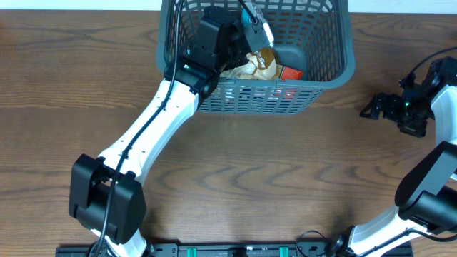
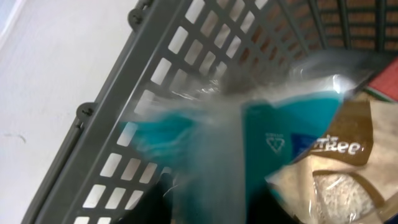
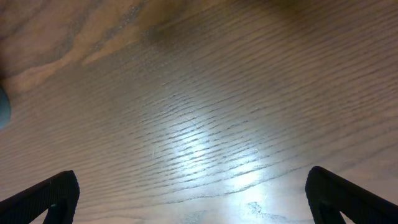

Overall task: Pack container
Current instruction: 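Carry the snack bag with the left gripper into the basket and release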

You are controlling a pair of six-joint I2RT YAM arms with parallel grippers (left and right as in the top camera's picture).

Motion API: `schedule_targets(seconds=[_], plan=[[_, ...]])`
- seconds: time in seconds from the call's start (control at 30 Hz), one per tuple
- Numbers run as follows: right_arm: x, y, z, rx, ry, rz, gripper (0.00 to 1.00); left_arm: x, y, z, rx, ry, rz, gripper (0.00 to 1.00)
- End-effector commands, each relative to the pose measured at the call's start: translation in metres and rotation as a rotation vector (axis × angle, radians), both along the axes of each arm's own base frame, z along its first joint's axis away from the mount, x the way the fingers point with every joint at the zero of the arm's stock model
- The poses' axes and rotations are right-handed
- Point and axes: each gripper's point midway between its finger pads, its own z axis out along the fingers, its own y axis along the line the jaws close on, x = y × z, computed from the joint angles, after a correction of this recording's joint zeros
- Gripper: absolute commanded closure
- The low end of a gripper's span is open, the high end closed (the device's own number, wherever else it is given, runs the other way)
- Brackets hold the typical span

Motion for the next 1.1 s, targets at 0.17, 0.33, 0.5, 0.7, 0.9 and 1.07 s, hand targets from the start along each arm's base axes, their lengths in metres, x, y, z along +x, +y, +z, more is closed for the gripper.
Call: schedule_targets(seconds=[0.17, 0.33, 0.5, 0.7, 0.9, 1.07], plan=[[0.002, 0.006, 0.008, -0.008, -0.023, 0.029, 0.01, -0.001, 0.003, 0.041, -0.033, -0.068, 0.007, 0.33], [0.002, 0.006, 0.008, -0.008, -0.023, 0.029, 0.01, 0.001, 0.007, 0.042, -0.048, -0.062, 0.037, 0.28], [0.003, 0.006, 0.008, -0.010, -0.026, 0.029, 0.01, 0.003, 0.014, 0.046, -0.051, -0.071, 0.085, 0.28], [0.003, 0.006, 0.008, -0.010, -0.026, 0.029, 0.01, 0.005, 0.020, 0.061, -0.067, -0.111, 0.107, 0.24], [0.003, 0.006, 0.008, -0.010, -0.026, 0.029, 0.01, 0.008, 0.026, 0.074, -0.162, -0.116, 0.182, 0.22], [0.003, 0.006, 0.008, -0.009, -0.025, 0.029, 0.01, 0.008, 0.036, 0.093, -0.266, -0.131, 0.261, 0.22]])
